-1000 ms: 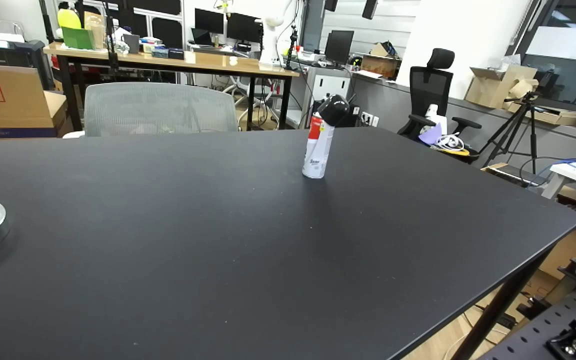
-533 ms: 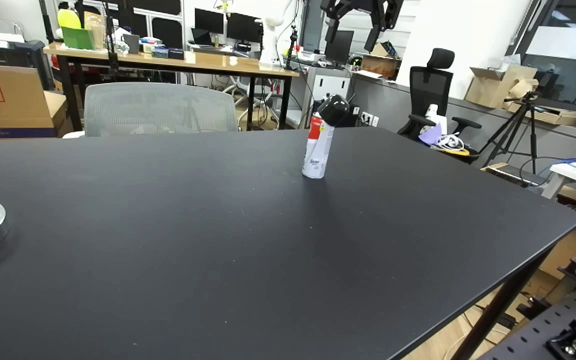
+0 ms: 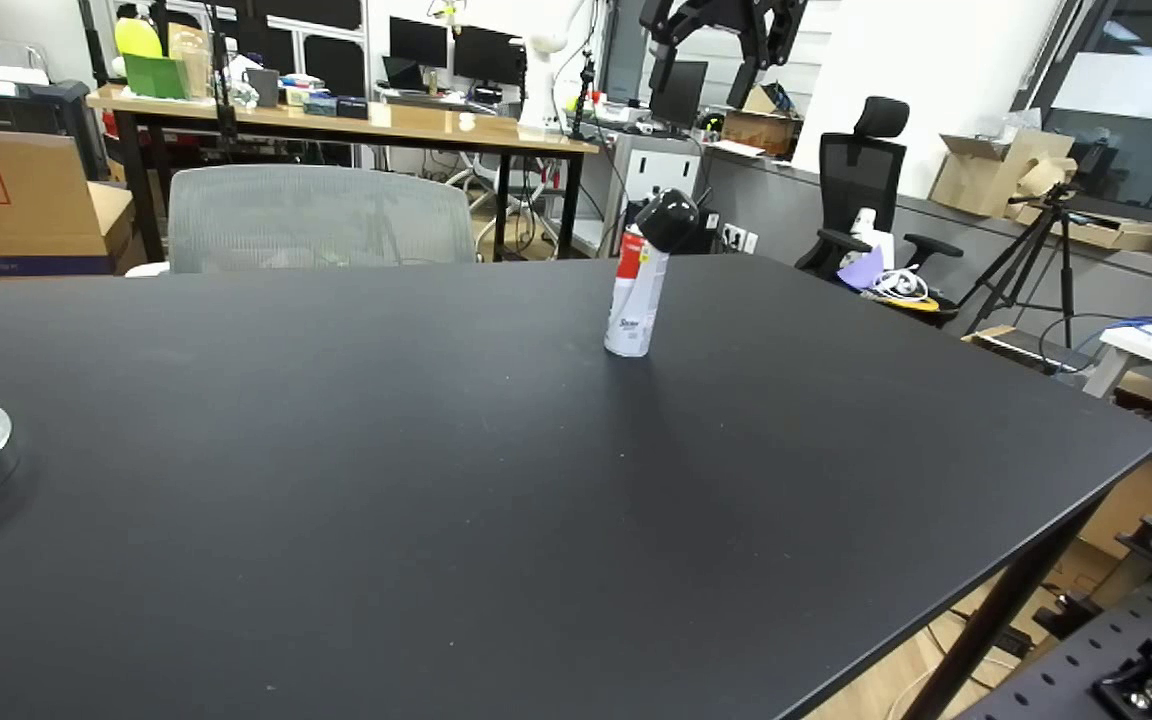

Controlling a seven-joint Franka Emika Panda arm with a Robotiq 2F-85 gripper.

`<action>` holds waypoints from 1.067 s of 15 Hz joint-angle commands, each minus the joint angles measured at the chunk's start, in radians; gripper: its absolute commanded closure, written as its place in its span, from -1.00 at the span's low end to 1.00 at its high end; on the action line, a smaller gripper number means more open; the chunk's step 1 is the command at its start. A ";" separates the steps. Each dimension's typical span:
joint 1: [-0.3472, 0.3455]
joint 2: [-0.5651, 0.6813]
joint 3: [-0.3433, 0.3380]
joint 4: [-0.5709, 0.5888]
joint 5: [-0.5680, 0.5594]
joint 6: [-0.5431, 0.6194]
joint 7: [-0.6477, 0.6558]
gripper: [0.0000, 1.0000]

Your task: Take the cover off the can and put it on the table

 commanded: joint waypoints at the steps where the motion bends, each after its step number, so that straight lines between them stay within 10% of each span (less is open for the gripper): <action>1: 0.001 0.006 -0.003 -0.009 -0.020 0.023 0.004 -1.00; 16: -0.009 0.130 0.031 -0.047 0.056 0.154 -0.178 -1.00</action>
